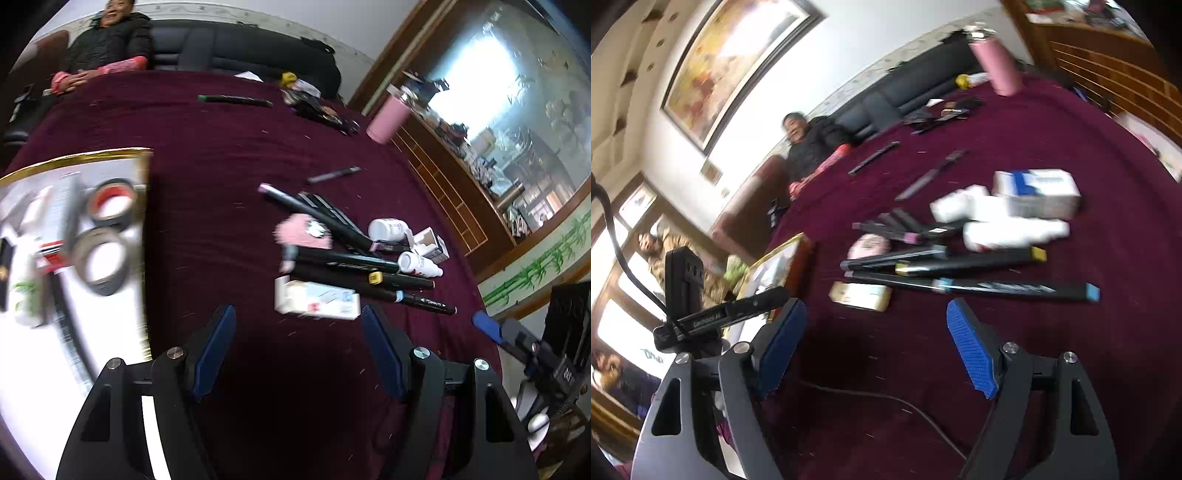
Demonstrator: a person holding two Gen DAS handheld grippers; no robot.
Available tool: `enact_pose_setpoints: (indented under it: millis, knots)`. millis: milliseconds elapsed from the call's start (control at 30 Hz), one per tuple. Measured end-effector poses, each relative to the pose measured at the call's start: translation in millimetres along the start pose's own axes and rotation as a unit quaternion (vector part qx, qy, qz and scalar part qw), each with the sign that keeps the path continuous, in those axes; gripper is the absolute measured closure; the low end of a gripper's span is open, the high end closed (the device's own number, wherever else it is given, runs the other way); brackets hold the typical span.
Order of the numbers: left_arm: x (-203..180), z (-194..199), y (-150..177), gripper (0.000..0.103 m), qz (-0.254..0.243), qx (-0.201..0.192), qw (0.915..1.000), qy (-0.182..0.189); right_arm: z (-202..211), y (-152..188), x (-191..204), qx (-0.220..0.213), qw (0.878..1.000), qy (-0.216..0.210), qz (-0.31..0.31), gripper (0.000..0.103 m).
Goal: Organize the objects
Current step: 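Move both open grippers back over the pile of items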
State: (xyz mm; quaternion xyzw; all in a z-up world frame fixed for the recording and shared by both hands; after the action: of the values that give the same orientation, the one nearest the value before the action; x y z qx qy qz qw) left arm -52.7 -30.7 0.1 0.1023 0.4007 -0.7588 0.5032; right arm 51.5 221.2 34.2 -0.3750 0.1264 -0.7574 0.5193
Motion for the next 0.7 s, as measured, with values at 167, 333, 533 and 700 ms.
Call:
enact_pose_setpoints:
  millis: [167,333,533,700]
  knots:
    - [11.6,-57.1,-20.9,0.038,0.043,0.014,0.9989,0.016,8.5,0.3,-29.7,-0.003,0.999,-0.011,-0.036,0.024]
    - [-2.8,-89.2,-10.0,0.038,0.052,0.051,0.995,0.068,11.9,-0.1,-38.3,-0.009,0.999,-0.022,-0.041,0.024]
    - [-65.2,-85.6,48.6,0.038,-0.034,0.132,0.9816,0.133,13.5,-0.8,-54.4,-0.014,0.998,-0.028,-0.054,0.024]
    - [-65.4,-67.5,32.7,0.037,-0.076,0.078,0.9925,0.055,8.6,1.2,-59.2,-0.011,0.998,-0.027,-0.058,0.024]
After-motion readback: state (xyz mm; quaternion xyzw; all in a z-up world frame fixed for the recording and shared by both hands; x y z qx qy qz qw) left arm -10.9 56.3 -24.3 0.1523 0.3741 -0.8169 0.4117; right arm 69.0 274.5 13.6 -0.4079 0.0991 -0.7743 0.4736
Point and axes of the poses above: each gripper's, at about its wrist camera, not at the fingertips, and z roughly against the way its jaws point, x to its left, y to its underside, the point moved 8 cm from there along -z, roughly the way its jaws point, and after that the axes turned 14 degrees about y, right-handed, at the moved point
